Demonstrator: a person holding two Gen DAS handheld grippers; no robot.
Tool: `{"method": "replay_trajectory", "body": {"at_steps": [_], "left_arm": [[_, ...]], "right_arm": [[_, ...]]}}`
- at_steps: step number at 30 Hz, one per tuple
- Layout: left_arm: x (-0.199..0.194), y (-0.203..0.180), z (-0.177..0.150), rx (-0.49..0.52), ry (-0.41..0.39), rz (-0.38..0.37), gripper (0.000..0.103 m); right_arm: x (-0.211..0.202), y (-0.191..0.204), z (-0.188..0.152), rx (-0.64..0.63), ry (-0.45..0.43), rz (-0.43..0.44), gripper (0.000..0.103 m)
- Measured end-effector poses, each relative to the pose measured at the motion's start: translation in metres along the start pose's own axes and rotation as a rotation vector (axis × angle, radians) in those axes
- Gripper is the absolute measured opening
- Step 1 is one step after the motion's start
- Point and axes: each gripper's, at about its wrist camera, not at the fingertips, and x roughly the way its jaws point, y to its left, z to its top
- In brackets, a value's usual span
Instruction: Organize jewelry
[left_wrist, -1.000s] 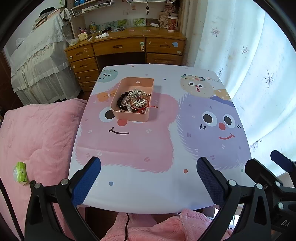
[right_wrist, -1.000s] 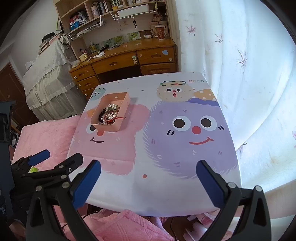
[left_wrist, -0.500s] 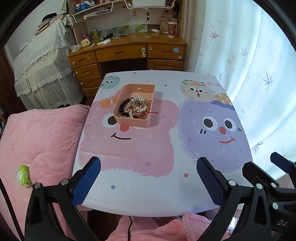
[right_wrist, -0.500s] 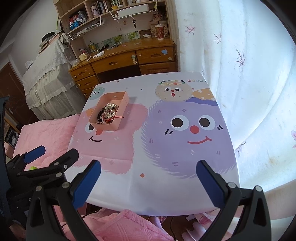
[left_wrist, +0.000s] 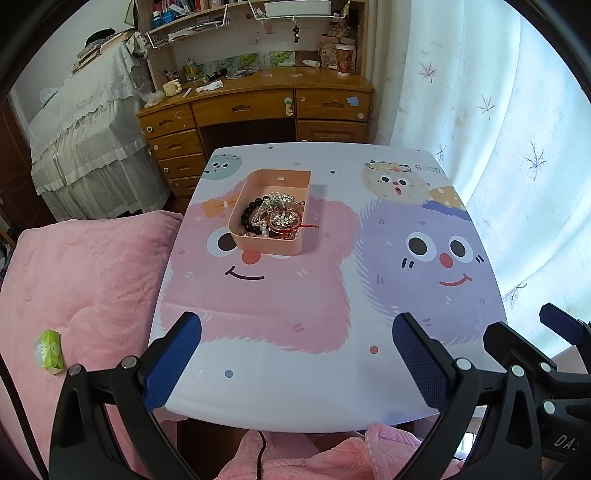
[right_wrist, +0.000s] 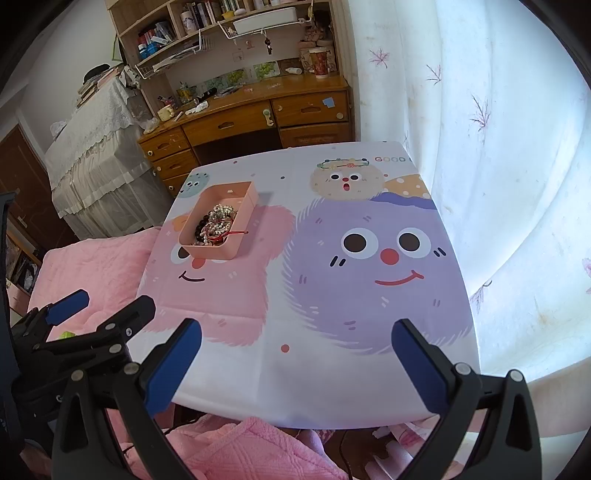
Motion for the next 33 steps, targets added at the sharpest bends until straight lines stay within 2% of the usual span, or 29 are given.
{"method": "replay_trajectory", "body": {"at_steps": [33], "left_arm": [[-0.0025,0.0035,-0.0037,0.007,-0.001,0.007,0.102]], "right_arm": [[-0.0004,-0.0009,0.0002,0.0,0.002,0.002,0.103]]}}
